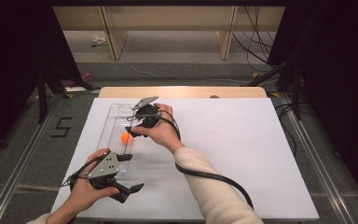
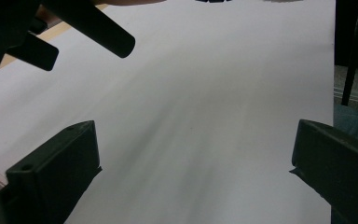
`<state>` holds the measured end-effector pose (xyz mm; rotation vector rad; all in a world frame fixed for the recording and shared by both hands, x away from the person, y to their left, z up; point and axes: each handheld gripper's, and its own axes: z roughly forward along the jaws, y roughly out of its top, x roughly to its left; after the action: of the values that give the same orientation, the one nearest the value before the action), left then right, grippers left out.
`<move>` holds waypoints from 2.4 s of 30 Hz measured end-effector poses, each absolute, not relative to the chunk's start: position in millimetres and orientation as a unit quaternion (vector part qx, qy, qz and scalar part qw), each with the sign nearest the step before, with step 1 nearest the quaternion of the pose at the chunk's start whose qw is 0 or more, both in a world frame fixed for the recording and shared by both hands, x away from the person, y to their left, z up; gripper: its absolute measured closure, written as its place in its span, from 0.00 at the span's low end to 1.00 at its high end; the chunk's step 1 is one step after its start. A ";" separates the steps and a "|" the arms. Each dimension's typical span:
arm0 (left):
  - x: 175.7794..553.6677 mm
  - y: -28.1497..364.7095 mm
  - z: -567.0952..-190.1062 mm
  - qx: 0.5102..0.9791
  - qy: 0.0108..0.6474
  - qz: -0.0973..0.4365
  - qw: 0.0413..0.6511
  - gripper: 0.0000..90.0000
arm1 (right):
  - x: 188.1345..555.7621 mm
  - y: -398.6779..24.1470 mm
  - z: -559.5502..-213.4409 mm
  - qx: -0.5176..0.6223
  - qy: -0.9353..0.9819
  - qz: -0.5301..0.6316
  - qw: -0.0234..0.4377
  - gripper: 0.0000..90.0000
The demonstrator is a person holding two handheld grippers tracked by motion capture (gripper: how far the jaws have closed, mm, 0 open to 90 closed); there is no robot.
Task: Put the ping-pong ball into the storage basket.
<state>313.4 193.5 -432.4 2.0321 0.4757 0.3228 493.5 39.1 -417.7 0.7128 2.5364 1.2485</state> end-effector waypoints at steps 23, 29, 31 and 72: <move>313.8 193.9 -432.7 0.838 0.198 0.134 0.490 0.00 | 488.9 -10.8 -411.5 0.267 0.853 0.430 0.127 0.21; 313.9 193.9 -432.8 0.838 0.198 0.134 0.490 0.00 | 486.9 -22.0 -409.5 0.272 0.850 0.432 0.131 0.21; 313.9 193.8 -432.9 0.838 0.198 0.134 0.490 0.00 | 486.3 -25.1 -409.9 0.274 0.849 0.432 0.133 0.21; 314.4 194.6 -433.1 0.837 0.202 0.135 0.490 0.00 | 471.7 -94.0 -410.0 0.309 0.833 0.435 0.147 0.21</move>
<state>314.4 194.6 -433.1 2.0343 0.4899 0.3283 471.7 -94.0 -410.0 0.8883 2.3967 1.2525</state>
